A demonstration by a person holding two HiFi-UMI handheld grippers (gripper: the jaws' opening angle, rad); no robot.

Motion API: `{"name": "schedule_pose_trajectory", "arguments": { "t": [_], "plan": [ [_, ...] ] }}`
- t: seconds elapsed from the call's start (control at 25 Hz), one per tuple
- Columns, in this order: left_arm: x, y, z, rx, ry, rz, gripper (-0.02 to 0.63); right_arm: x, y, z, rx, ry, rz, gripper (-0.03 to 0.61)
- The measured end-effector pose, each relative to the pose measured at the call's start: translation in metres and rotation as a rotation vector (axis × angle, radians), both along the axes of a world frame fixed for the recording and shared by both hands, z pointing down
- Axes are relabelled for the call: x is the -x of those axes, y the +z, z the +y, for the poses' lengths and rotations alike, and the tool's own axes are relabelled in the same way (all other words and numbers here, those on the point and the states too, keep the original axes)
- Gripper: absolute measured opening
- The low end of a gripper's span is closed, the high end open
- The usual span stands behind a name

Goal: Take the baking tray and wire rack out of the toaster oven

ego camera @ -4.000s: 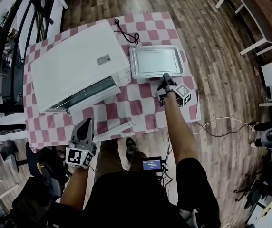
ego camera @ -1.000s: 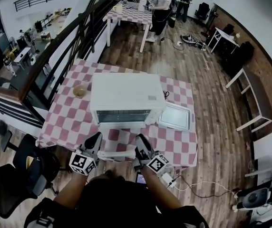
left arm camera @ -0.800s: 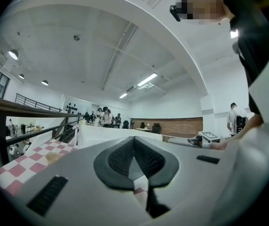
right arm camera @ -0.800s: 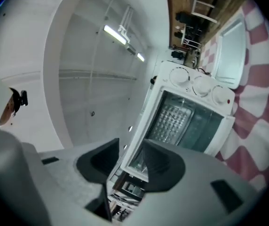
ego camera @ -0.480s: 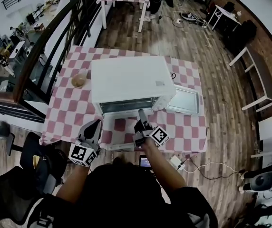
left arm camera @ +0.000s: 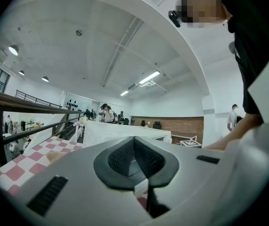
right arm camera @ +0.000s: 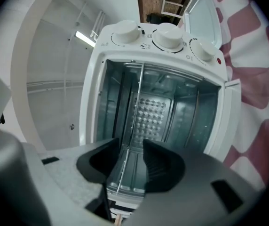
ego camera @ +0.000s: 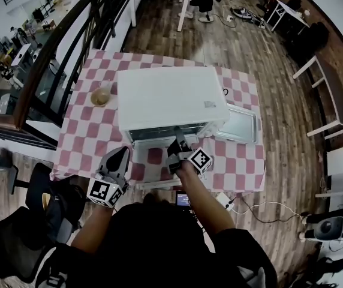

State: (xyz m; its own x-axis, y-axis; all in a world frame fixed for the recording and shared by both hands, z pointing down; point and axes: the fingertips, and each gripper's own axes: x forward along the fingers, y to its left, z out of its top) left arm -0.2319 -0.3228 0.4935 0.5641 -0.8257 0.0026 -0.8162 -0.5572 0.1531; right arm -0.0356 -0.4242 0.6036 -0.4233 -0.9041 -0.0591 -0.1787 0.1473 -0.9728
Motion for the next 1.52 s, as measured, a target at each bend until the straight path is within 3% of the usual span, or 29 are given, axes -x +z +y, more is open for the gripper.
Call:
{"name": "schedule_pose_trajectory", "arguments": {
  "t": [0.68,0.88,1.52],
  "plan": [
    [0.019,0.007,-0.005,0.017,-0.026,0.008,-0.006,0.036,0.006,-0.031,0.022,-0.011,-0.082,0.138],
    [0.025,0.011,-0.003,0.029,-0.032,0.012,-0.006,0.034,0.003,-0.034,0.004,-0.011,-0.098,0.021],
    [0.039,0.002,0.024,0.002,-0.06,0.019,-0.006,0.034,0.001,-0.032,0.036,0.007,-0.14,0.006]
  ]
}}
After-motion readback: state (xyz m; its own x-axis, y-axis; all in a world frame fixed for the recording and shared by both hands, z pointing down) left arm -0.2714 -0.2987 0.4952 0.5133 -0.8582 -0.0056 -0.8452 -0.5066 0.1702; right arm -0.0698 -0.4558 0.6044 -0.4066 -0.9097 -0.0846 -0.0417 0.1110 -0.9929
